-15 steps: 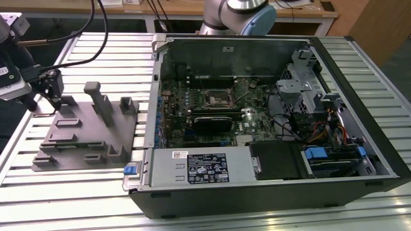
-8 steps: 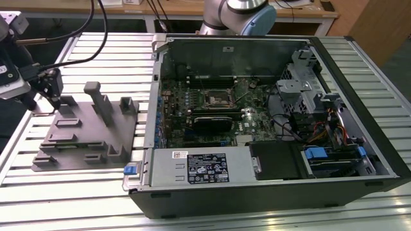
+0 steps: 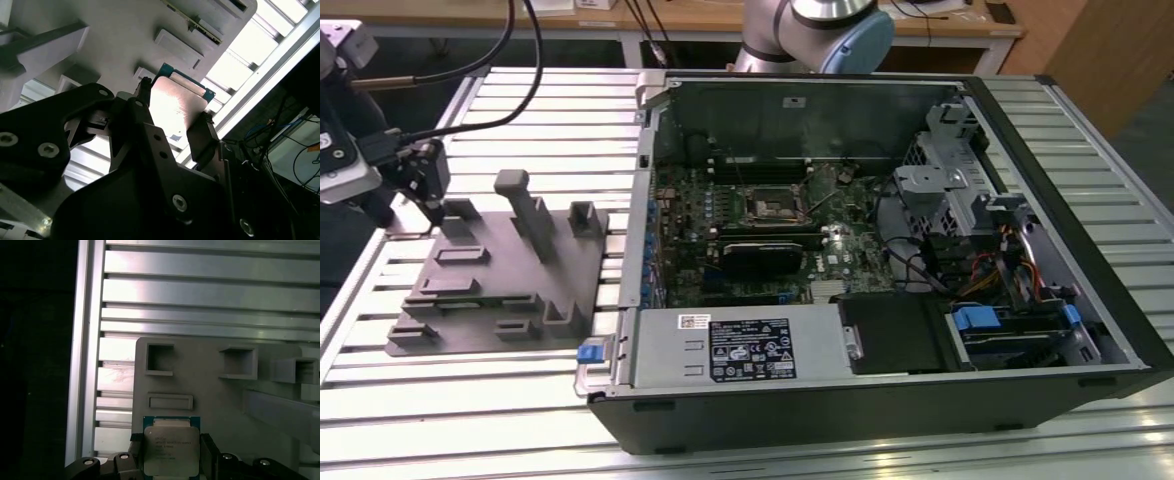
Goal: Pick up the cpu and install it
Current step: 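Pick up the cpu and move it towards the insertion slot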
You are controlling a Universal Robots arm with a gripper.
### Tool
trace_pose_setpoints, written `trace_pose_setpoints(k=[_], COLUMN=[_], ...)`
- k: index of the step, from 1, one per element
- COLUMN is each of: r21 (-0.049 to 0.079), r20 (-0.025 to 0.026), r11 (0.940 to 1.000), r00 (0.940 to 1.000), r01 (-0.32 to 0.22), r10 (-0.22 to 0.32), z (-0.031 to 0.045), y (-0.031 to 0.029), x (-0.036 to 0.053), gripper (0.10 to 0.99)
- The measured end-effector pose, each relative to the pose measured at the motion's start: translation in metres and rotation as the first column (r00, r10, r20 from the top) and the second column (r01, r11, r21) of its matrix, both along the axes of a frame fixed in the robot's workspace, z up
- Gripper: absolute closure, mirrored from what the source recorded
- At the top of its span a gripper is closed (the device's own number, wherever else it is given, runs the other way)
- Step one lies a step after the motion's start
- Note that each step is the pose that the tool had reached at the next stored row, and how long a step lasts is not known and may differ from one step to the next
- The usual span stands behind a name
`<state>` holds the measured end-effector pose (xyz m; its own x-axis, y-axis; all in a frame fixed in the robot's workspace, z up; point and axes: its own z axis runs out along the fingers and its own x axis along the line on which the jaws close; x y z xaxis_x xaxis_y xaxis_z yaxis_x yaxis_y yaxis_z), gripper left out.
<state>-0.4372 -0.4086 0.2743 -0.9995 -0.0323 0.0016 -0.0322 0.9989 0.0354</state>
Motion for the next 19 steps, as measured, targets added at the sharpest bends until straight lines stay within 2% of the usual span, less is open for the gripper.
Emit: trace_pose_setpoints(k=[19], r21=[0.0], r20=[-0.0001], r11=[1.0], r00=[1.0], r01=[0.0], r10=[0.0], z=[0.0074], y=[0.0], x=[0.0], gripper=[0.545])
